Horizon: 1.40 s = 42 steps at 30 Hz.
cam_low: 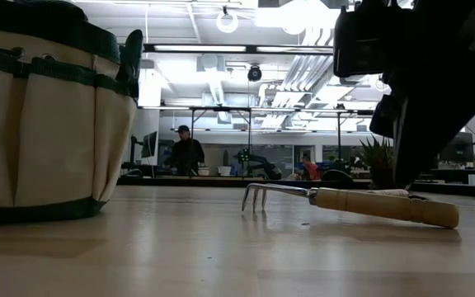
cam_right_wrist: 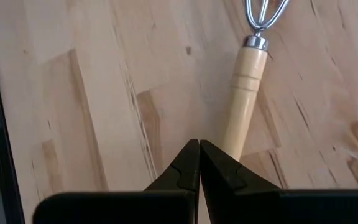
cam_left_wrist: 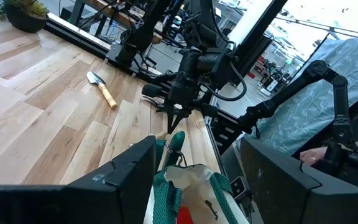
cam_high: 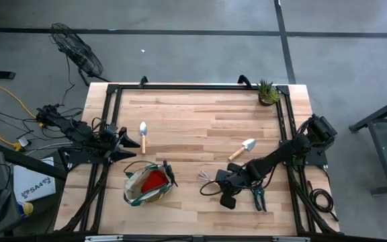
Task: Pick & Place Garden tools in Gardening bag
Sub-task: Put the hand rake into the gardening bag
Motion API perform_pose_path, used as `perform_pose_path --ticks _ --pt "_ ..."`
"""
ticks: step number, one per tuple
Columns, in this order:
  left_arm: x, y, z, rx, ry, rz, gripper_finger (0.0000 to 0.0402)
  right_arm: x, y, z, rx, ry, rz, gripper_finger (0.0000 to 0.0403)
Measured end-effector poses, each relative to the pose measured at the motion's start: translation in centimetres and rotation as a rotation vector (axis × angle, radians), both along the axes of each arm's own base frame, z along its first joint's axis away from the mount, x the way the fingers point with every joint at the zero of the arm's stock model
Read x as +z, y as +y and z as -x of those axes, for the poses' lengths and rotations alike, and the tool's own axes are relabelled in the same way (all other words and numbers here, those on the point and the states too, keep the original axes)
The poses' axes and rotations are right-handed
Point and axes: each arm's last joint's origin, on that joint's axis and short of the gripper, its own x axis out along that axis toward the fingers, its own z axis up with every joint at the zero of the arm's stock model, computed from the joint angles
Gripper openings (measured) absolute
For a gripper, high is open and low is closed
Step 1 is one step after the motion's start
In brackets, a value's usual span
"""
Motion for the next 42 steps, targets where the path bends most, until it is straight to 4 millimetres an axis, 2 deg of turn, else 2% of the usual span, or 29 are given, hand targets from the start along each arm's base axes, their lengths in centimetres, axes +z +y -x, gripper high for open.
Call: perform_pose_path --ticks 8,23,36,42 --pt "-0.2 0.0 0.0 0.001 0.017 -0.005 0.0229 0.0 0.1 0.1 0.069 0.013 -0.02 0.0003" --pt "-0.5 0.0 0.0 0.003 0.049 0.002 0.0229 0.1 0.1 -0.1 0.094 -0.005 -0.015 0.0003" --pt "-0.5 0.0 0.0 0.002 0.05 0.0 0.0229 1.1 0.7 -1.3 0.068 -0.175 -0.076 0.0003" --pt "-0.5 0.0 0.0 0.001 0.05 0.0 0.0229 1.1 0.8 -1.4 0.052 -0.175 -0.089 0.0003"
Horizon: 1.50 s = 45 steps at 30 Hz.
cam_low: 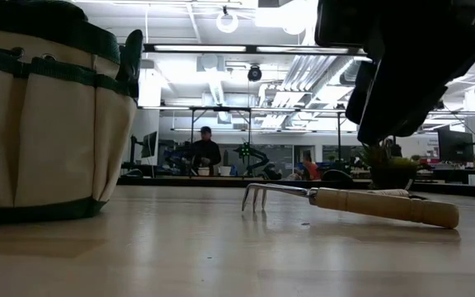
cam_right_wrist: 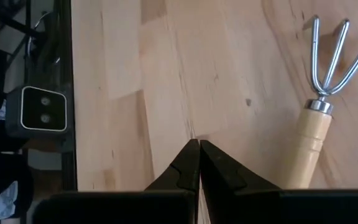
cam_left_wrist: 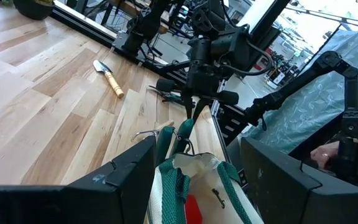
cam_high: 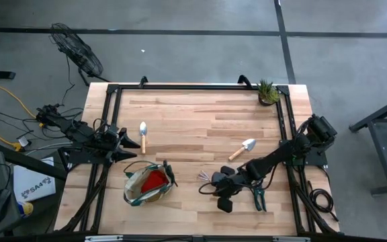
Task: Pick & Place Garden tools in Gardening bag
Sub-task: Put the hand rake into the gardening bag
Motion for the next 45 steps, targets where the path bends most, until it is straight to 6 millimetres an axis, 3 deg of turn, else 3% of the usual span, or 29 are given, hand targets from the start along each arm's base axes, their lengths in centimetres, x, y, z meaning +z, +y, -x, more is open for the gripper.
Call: perform_pose_path --ticks 9,19,35,39,45 --pt "0.0 0.0 0.0 0.0 0.0 0.0 0.0229 0.0 0.0 0.0 -0.005 0.006 -0.018 0.0003" --pt "0.0 0.0 0.0 0.0 0.0 0.0 0.0229 -0.6 -1.4 0.2 -0.35 0.173 -0.14 0.0003" --pt "0.0 0.0 0.0 0.001 0.0 0.001 0.0229 -0.7 -1.6 0.2 -0.363 0.191 -0.146 0.0006" --pt "0.0 0.0 0.0 0.0 0.0 0.0 0.0229 -0.7 -1.8 0.1 -0.324 0.228 -0.188 0.004" --pt "0.0 0.0 0.0 0.0 0.002 -0.002 0.0229 -0.7 -2.7 -0.2 -0.34 0.231 -0.186 0.0132"
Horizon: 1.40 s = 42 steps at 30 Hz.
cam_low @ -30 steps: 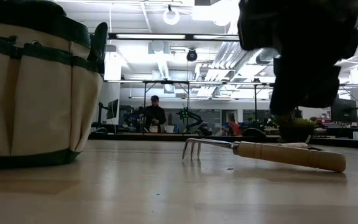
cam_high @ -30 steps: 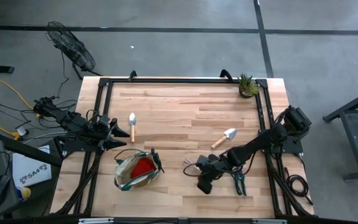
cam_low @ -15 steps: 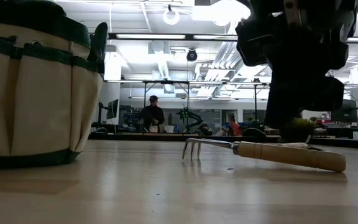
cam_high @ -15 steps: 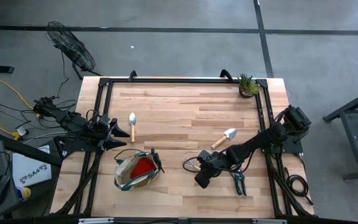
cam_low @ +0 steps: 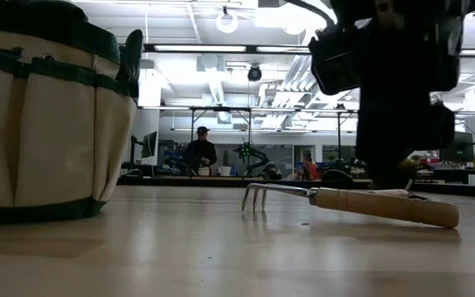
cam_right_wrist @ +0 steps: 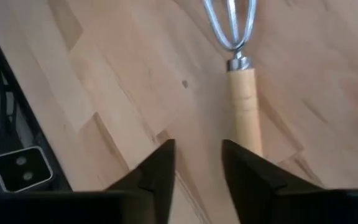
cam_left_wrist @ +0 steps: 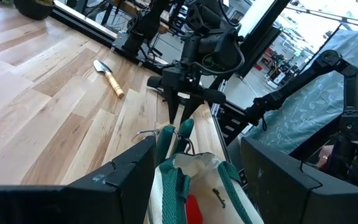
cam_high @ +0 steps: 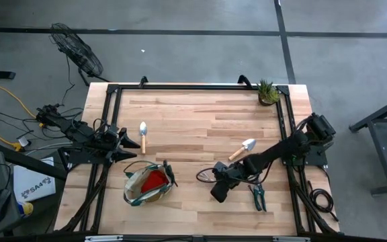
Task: Pick & Place Garden tools in Gardening bag
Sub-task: Put the hand rake into the gardening bag
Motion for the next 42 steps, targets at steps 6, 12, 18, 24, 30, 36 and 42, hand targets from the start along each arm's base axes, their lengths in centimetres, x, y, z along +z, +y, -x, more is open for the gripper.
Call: perform_pose_path --ticks 6,12,18,24,30,36,42 --pt "-0.1 0.0 0.0 0.0 0.005 -0.002 0.0229 0.0 -0.5 -0.2 0.075 -0.041 0.092 0.019" --pt "-0.1 0.0 0.0 0.001 0.014 0.014 0.0229 -0.4 -0.6 0.3 0.104 -0.017 0.204 0.0189" --pt "-0.2 0.0 0.0 0.001 0.024 0.016 0.0229 -0.9 0.0 0.6 0.171 -0.004 0.243 0.0188" --pt "-0.2 0.0 0.0 0.001 0.024 0.016 0.0229 -2.7 1.3 0.8 0.209 0.039 0.261 0.0187" --pt "-0.2 0.0 0.0 0.001 0.024 0.016 0.0229 -3.3 2.2 1.2 0.195 0.04 0.3 0.0187" --pt "-0.3 0.0 0.0 0.002 0.028 0.013 0.0229 -3.5 2.4 1.9 0.258 0.082 0.362 0.0187" --pt "-0.3 0.0 0.0 0.002 0.028 0.014 0.0229 -3.7 2.3 2.4 0.272 0.119 0.405 0.0186"
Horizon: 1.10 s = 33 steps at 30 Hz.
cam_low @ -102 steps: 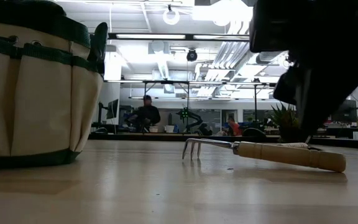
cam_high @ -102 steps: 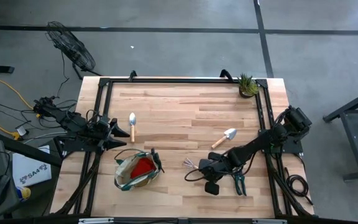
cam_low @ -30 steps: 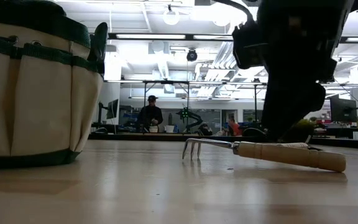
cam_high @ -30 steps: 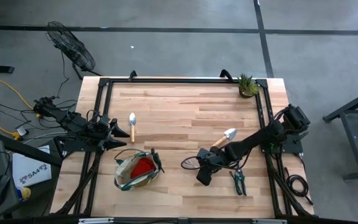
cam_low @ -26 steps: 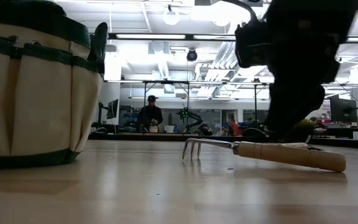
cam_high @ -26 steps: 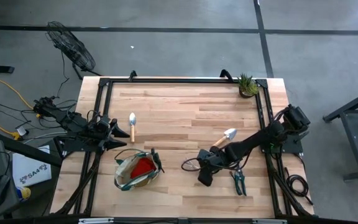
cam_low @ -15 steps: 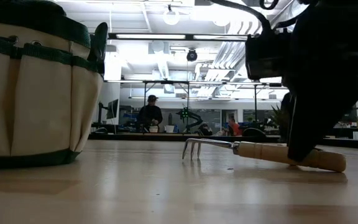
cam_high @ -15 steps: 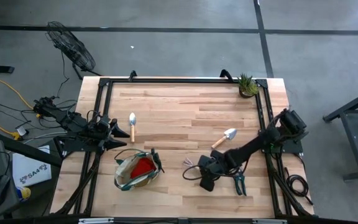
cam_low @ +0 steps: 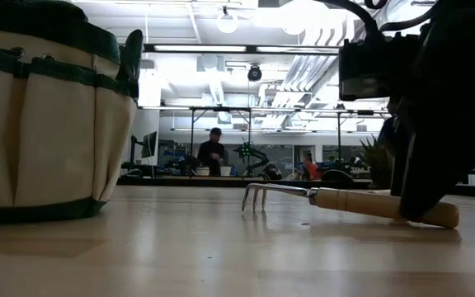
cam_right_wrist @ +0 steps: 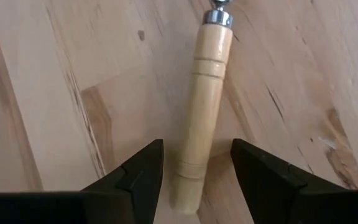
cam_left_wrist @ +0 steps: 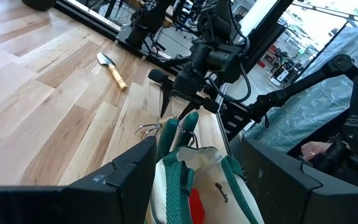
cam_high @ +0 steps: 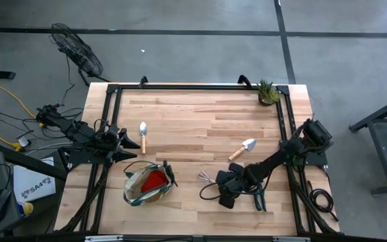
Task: Pick & Place Garden tools in Gardening bag
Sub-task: Put the hand rake into the gardening bag
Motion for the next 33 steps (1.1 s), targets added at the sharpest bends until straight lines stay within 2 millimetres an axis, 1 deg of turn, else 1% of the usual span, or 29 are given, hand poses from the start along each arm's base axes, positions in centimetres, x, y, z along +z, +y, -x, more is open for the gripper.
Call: perform_pose_path --ticks 4,8,13,16,19,26,30,33 --pt "0.0 0.0 0.0 0.0 0.001 0.003 0.0229 -0.1 -0.1 0.1 0.031 0.004 0.034 0.0164" --pt "0.0 0.0 0.0 0.001 0.001 0.003 0.0229 -0.7 -0.1 0.1 0.068 0.031 0.044 0.0125" --pt "0.0 0.0 0.0 0.001 0.001 0.006 0.0229 -1.1 0.1 -0.1 0.053 0.033 0.026 0.0078" --pt "0.0 0.0 0.0 0.003 0.003 0.014 0.0229 -1.1 0.1 -0.1 0.04 0.027 0.014 0.0061" --pt "-0.1 0.0 0.0 0.004 0.013 0.016 0.0229 -1.1 0.2 -0.2 0.04 0.027 0.002 0.0059" --pt "-0.2 0.0 0.0 0.006 0.021 0.017 0.0229 -0.6 0.4 -0.6 -0.03 0.031 -0.036 0.0058" --pt "-0.2 0.0 0.0 0.008 0.023 0.035 0.0229 0.6 0.8 -1.3 0.009 0.052 -0.011 0.0058" --pt "-0.1 0.0 0.0 0.01 0.024 0.056 0.0229 1.7 1.0 -1.7 0.079 0.11 0.015 0.0057"
